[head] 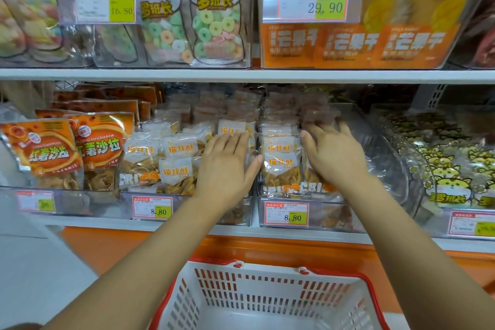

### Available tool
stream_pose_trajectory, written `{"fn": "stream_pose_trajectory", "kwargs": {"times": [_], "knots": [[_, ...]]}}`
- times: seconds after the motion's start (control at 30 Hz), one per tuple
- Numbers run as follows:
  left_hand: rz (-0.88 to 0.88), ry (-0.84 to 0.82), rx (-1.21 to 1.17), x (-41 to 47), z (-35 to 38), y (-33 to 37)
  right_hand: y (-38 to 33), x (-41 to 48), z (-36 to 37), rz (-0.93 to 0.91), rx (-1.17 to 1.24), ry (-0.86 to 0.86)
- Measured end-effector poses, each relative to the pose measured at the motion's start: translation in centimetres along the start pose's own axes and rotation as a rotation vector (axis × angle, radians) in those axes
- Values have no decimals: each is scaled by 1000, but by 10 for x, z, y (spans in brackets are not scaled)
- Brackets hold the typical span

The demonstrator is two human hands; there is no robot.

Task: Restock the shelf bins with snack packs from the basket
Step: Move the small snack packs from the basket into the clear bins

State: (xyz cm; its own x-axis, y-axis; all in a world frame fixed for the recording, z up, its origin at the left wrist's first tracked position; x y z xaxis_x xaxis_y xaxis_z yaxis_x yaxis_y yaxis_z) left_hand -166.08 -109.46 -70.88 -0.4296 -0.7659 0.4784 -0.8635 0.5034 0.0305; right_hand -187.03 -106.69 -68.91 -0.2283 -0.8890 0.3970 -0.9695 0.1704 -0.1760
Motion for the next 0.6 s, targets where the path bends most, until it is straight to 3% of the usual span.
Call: {"fn": "stream_pose_trajectory", "kwargs": {"times": [0.17,0.3,0.47,0.6], "knots": [[-82,-103,18,14,-1,2,-1,-3,3,-9,-24,20],[-70,-85,-4,15,-2,2,-10,-11,-5,41,-12,98],[36,23,-132,2,-27,-5,-48,-25,-16,-200,84,279],[-33,99,-103,-18,-38,-42,-92,-22,-21,-321,272,166]]}}
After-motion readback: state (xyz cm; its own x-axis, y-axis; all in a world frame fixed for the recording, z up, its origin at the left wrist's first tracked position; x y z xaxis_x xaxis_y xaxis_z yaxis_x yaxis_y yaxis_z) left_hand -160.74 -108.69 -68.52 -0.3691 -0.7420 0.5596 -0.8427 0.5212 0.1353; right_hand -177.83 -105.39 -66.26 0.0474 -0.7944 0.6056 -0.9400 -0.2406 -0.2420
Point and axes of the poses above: each hand's wrist, its own x-axis towards the middle knuckle, its own z-axis out of the palm, y = z × x, the point moved 1 cm from there along x, towards the middle knuckle, and after that the axes turned 1 degree about -z, right-handed, at the moved point
